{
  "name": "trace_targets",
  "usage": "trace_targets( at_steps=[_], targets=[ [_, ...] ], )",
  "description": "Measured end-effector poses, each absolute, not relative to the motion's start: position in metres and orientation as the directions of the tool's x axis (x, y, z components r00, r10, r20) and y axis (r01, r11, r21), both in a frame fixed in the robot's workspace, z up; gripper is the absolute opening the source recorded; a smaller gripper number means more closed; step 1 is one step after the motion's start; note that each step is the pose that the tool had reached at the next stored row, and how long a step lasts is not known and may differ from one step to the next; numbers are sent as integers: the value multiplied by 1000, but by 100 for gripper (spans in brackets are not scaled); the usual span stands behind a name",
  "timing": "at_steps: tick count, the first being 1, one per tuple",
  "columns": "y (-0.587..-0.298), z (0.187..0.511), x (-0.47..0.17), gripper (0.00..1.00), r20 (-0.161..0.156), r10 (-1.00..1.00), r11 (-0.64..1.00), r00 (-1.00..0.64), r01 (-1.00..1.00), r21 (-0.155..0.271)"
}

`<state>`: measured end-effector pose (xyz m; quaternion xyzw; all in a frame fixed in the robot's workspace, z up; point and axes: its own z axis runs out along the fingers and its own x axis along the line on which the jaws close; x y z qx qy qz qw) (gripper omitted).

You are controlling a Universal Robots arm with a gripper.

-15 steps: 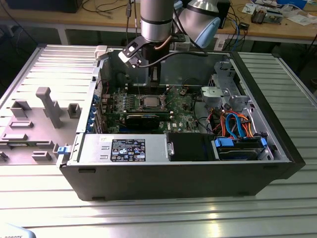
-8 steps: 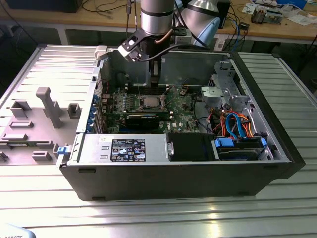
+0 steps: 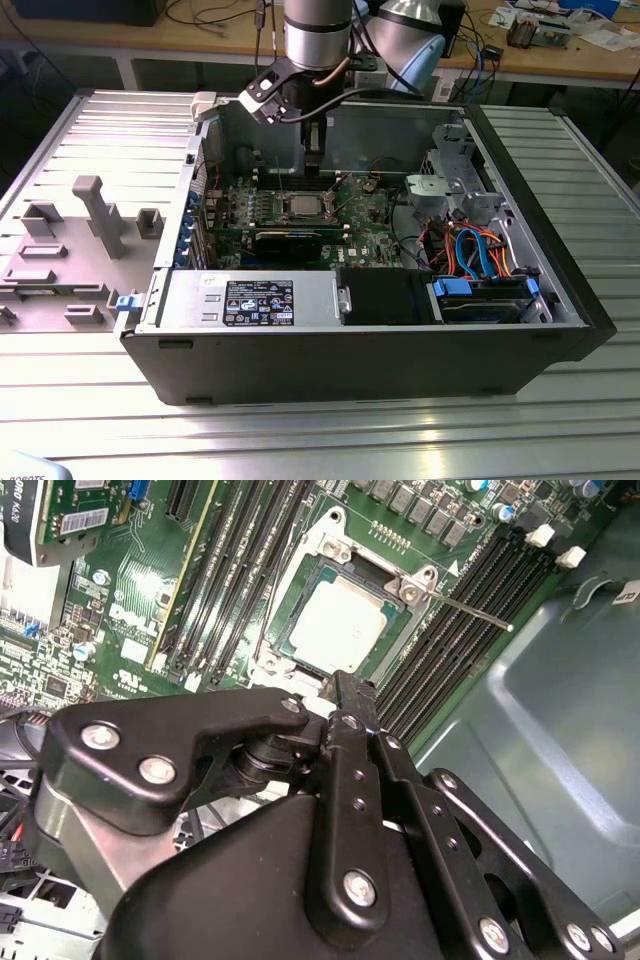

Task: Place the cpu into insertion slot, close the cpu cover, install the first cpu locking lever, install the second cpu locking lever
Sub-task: 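Close the cpu cover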

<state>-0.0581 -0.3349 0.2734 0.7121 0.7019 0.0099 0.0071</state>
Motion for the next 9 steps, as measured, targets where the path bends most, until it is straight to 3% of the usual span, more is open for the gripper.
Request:
trace_targets(
  at_steps=[9],
  targets=[
    [-335, 273, -56, 11, 4, 1000, -15, 15, 1000, 24]
  ],
)
